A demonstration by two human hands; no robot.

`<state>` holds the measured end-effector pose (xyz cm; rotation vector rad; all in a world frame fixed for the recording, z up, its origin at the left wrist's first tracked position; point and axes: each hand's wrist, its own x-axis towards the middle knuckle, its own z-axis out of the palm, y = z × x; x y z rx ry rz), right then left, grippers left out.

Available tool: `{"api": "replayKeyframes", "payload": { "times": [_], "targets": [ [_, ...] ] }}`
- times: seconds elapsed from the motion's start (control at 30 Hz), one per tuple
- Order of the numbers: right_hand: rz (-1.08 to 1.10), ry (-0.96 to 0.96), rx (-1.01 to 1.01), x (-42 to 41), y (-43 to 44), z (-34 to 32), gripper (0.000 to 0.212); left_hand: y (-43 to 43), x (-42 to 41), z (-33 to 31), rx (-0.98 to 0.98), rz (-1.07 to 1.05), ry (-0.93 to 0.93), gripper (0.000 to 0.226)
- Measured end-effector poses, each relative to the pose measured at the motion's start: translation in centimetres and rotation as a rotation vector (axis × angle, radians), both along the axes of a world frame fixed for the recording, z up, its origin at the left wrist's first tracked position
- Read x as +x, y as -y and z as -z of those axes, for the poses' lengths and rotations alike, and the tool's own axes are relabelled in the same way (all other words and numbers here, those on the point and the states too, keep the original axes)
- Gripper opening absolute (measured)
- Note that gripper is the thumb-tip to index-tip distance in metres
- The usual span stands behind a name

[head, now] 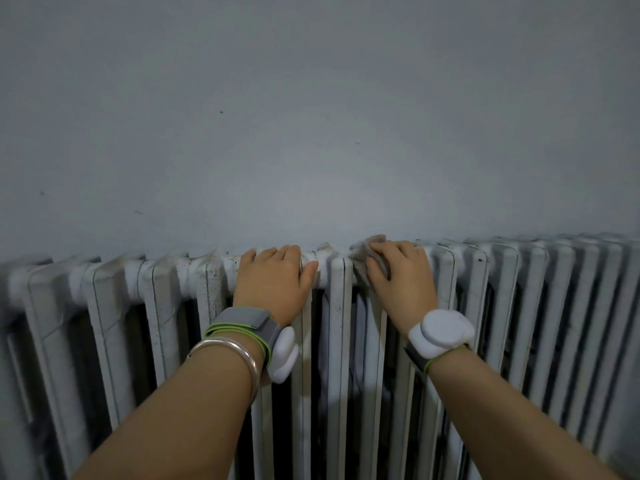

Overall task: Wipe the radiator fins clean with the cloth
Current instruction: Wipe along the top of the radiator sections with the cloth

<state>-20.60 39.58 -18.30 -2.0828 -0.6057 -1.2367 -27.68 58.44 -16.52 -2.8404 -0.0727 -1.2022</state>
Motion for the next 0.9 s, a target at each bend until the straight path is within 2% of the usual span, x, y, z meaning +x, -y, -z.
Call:
{"api": "replayKeyframes", "payload": {
  "times": [0.27, 0.43, 0.53, 0.63, 0.7, 0.77, 0.9],
  "targets": [
    [-0.06, 0.006, 0.169, -1.7, -0.2, 4.3, 0.027, 0.0, -0.1, -0.1, 0.001, -0.008, -0.018, 0.073],
    [-0.125, -0.111, 0.171, -2.5, -0.2, 7.2, 0.024, 0.2, -0.3, -0.3, -0.009, -0.019, -0.086, 0.056],
    [-0.22, -0.13, 0.162, -3.3, 0.2, 8.3, 0.039, 0.2, -0.4, -0.4, -0.023, -0.017, -0.113, 0.048],
    [-0.238, -0.183, 0.089, -3.6, 0.9, 9.2, 0.027, 0.2, -0.6, -0.6, -0.008, -0.027, -0.119, 0.052],
    [-0.218, -0.291, 0.027, -3.8, 1.6, 9.1, 0.023, 0.2, -0.8, -0.7, -0.01, -0.025, -0.128, 0.054],
    [-0.168, -0.352, -0.002, -4.0, 2.0, 8.0, 0.019, 0.2, -0.9, -1.0, -0.045, -0.005, -0.155, 0.048],
    [-0.219, -0.176, 0.197, -5.5, 1.6, 2.7, 0.02, -0.6, -0.9, -2.0, -0.161, 0.078, -0.17, 0.038]
  ]
}}
